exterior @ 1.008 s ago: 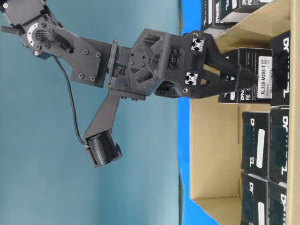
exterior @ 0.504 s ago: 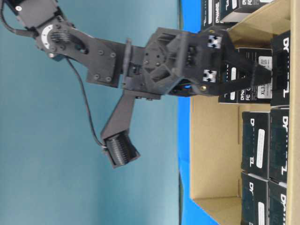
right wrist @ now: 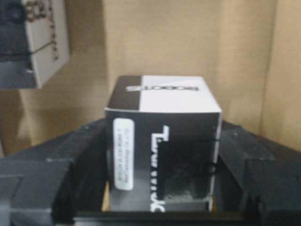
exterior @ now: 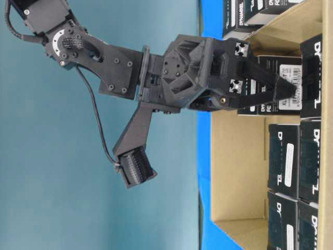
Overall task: Pick the box from inside the cardboard box.
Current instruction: 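Close the right gripper on the black box and lift it, then carry the held box right over the white tray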
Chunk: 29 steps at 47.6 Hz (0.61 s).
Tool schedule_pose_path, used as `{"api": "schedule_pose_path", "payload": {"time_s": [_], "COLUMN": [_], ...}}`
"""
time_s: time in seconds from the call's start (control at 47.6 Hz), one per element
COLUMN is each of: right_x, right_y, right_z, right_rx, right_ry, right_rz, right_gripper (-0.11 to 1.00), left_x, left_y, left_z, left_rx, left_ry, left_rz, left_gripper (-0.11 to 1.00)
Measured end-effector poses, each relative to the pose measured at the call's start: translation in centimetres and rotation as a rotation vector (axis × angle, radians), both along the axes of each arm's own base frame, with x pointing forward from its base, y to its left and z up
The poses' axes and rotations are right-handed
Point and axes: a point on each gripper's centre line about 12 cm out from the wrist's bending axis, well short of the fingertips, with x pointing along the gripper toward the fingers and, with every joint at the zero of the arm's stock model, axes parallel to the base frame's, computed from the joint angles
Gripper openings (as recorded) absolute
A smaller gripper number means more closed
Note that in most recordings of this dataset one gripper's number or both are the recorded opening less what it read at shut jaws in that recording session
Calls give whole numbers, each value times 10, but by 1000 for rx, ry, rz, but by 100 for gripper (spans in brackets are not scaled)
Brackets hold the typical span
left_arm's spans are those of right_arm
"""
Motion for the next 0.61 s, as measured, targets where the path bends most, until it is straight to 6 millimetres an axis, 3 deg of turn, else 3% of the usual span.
{"api": "schedule_pose_path", "payload": {"time_s": [0.252, 0.441, 0.609], "right_x": [13, 15, 3], "right_y": [3, 3, 6], "right_z": [17, 53, 92], "right_rx": [0, 6, 11], "right_ry": [-15, 29, 65], "right_rz": [11, 14, 19], "right_gripper": [62, 62, 62], "left_x": [0, 0, 0], "left_y": [0, 0, 0], "left_z": [0, 0, 0], "left_rx": [0, 0, 0], "left_ry": [0, 0, 0], "left_rz": [0, 0, 0], "left_gripper": [0, 0, 0]}}
